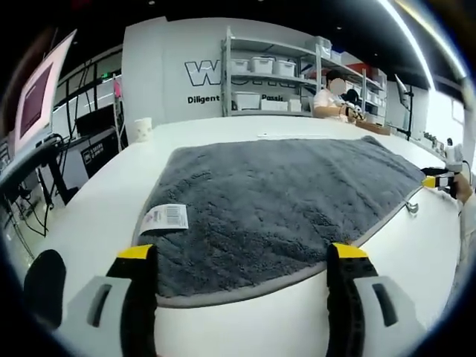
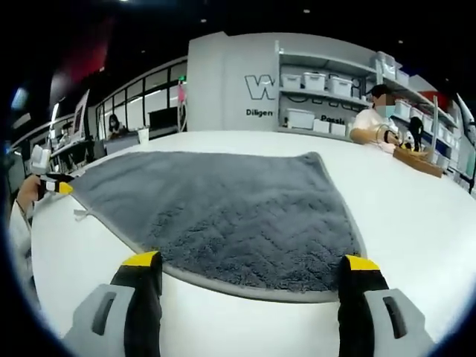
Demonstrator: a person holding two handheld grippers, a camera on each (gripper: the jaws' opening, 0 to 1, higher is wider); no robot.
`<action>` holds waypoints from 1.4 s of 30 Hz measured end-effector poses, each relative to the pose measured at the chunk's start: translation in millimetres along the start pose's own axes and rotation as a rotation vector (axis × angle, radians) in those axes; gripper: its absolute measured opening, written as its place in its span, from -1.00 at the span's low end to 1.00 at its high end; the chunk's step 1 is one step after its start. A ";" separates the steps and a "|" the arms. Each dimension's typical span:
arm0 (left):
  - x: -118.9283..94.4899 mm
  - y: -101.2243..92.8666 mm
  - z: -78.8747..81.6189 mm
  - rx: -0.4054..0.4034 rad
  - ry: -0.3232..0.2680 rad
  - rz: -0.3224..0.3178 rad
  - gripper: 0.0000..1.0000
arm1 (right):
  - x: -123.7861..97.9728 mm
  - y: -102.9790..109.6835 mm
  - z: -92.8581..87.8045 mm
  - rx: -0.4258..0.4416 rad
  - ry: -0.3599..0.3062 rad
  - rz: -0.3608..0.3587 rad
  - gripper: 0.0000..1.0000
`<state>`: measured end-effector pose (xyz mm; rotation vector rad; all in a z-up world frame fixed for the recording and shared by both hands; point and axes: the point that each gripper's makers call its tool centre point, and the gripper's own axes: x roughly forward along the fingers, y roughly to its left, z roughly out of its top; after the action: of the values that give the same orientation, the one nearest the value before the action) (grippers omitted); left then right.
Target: Open the folded towel by lifting each exposed corner and separating the folded layers until the towel lies flat within the target outline without major curled edges
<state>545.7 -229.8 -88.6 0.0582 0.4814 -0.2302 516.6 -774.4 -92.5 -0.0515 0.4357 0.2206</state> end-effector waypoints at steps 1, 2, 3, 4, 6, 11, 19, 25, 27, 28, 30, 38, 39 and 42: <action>0.0 -0.2 -0.1 0.001 0.002 0.000 0.86 | -0.1 0.1 -0.1 0.000 0.001 0.000 0.98; 0.1 -0.2 -0.1 0.001 0.004 -0.001 0.86 | 0.2 0.0 0.0 0.000 0.003 0.000 0.98; 0.1 -0.1 0.0 0.001 0.005 -0.002 0.86 | 0.0 0.0 -0.1 0.000 0.005 0.001 0.98; 0.1 -0.1 -0.1 0.002 0.006 -0.003 0.86 | -0.4 -0.1 -0.2 0.000 0.006 0.001 0.98; 0.2 -0.1 -0.1 0.002 0.008 -0.003 0.86 | -0.6 -0.1 -0.4 0.000 0.008 0.000 0.98; -0.6 -1.3 1.1 0.019 0.014 -0.016 0.86 | -1.0 -0.8 0.6 -0.015 0.023 0.002 0.99; -28.6 5.5 26.7 -0.016 -0.073 -0.009 0.98 | -13.9 -4.9 5.0 -0.014 0.038 -0.014 0.99; -55.2 7.2 32.6 -0.002 -0.081 0.000 0.98 | -36.2 -7.0 15.6 -0.027 0.026 -0.028 0.99; -65.1 4.7 30.4 0.016 -0.069 -0.007 0.98 | -45.1 -7.7 14.8 -0.045 0.044 -0.034 0.99; -68.9 3.7 29.5 0.023 -0.065 -0.010 0.98 | -50.7 -8.1 14.3 -0.055 0.050 -0.039 0.99; -80.1 3.2 27.4 0.039 -0.063 -0.005 0.98 | -60.0 -8.3 14.3 -0.064 0.050 -0.043 0.99; -105.6 -1.7 19.3 0.041 -0.069 -0.026 0.98 | -86.1 -1.1 3.5 -0.093 0.066 -0.021 0.99; -109.0 0.0 17.1 0.043 -0.066 -0.023 0.98 | -89.6 -0.8 -0.4 -0.101 0.080 -0.029 0.99; -116.7 5.8 12.5 0.036 -0.063 -0.016 0.98 | -96.1 -1.7 -4.0 -0.102 0.084 -0.035 0.99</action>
<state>452.2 -201.6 -23.2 0.0820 0.4151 -0.2552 430.5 -795.8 -55.4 -0.1691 0.5062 0.2064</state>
